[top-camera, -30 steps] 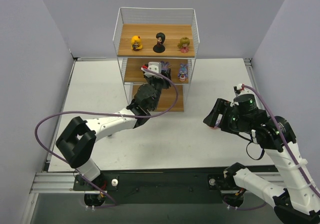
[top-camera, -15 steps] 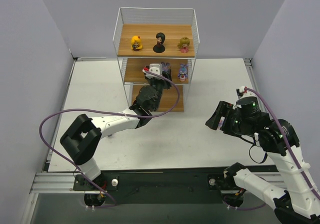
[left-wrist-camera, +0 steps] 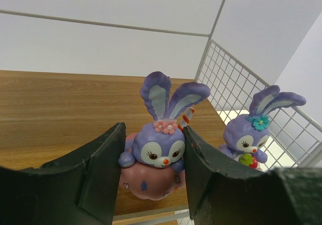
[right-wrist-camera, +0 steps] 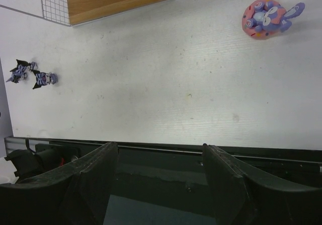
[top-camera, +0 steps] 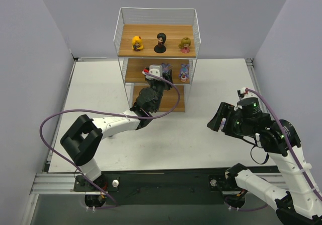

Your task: Place and organize the plastic toys onto the shelf

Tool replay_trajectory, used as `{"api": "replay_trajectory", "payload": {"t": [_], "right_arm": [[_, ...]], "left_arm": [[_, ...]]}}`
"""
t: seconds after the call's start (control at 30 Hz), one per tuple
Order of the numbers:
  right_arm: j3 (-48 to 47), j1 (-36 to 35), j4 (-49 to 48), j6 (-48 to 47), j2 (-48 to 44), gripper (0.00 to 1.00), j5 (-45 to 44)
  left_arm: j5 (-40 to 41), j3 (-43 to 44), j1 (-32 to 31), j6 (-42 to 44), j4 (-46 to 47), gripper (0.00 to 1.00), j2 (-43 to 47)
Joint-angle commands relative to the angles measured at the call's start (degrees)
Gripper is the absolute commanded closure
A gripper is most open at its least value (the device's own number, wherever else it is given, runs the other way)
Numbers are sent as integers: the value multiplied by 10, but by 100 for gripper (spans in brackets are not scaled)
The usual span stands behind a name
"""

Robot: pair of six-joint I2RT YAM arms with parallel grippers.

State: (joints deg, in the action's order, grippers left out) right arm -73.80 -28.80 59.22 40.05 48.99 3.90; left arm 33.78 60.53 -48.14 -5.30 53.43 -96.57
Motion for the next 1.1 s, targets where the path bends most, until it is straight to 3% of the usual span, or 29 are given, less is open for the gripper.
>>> {"api": "replay_trajectory", "payload": {"t": [0.0, 0.47, 0.7, 1.07], "right_arm": [[9, 6, 26, -2, -2, 32, 9], [21, 8, 28, -3, -16, 32, 2], [23, 9, 29, -8, -17, 32, 4], [23, 11, 30, -9, -14, 32, 6]], "left_arm": [[-10, 2, 2, -5, -2, 44, 0], [1, 28, -14, 9, -17, 36, -17], [16, 24, -22, 26, -21, 22, -3], [33, 13, -33, 48, -16, 15, 26]]}}
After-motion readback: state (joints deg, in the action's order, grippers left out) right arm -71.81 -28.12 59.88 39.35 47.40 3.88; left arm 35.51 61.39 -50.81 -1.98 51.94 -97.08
